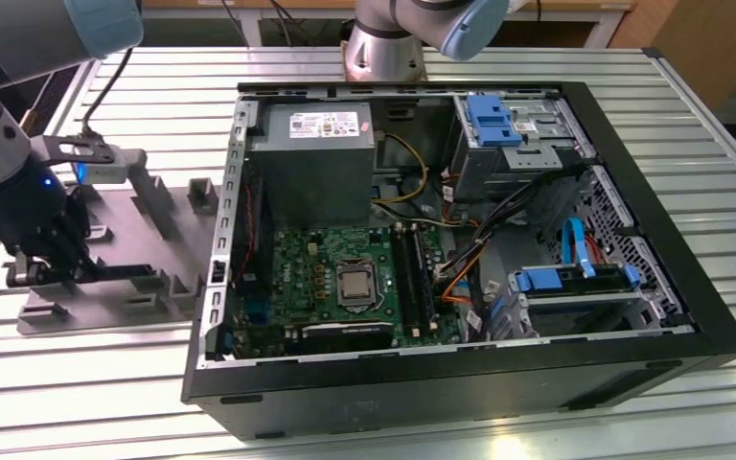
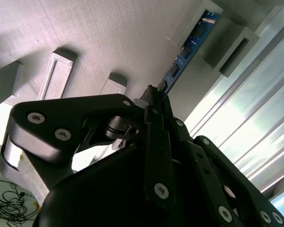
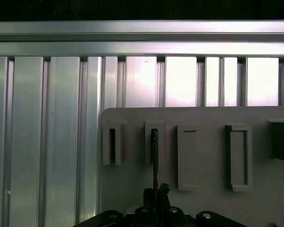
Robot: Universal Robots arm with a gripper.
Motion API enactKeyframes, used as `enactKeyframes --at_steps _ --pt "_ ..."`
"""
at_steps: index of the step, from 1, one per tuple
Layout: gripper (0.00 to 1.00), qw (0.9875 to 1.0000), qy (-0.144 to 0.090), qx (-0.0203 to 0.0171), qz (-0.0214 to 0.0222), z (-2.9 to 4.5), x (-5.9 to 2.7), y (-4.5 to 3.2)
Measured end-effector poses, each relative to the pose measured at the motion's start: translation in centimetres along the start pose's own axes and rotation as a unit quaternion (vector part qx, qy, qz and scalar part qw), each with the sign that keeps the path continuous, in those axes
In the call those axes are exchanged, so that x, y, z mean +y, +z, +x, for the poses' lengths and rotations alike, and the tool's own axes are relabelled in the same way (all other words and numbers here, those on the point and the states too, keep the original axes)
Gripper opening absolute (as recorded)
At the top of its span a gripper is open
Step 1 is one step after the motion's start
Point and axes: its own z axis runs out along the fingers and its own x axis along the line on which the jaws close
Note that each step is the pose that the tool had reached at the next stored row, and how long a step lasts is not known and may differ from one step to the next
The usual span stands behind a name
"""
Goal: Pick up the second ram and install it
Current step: 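Pick up the second ram and move it above second insertion slot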
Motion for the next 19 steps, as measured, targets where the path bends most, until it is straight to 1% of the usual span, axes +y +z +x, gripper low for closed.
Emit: enactKeyframes --at_steps 4,19 --pt "0.14 1.0 0.0 0.0 0.0 0.03 0.0 -0.68" --pt "0.14 1.0 0.0 -0.0001 -0.0001 0.04 0.0 -0.93"
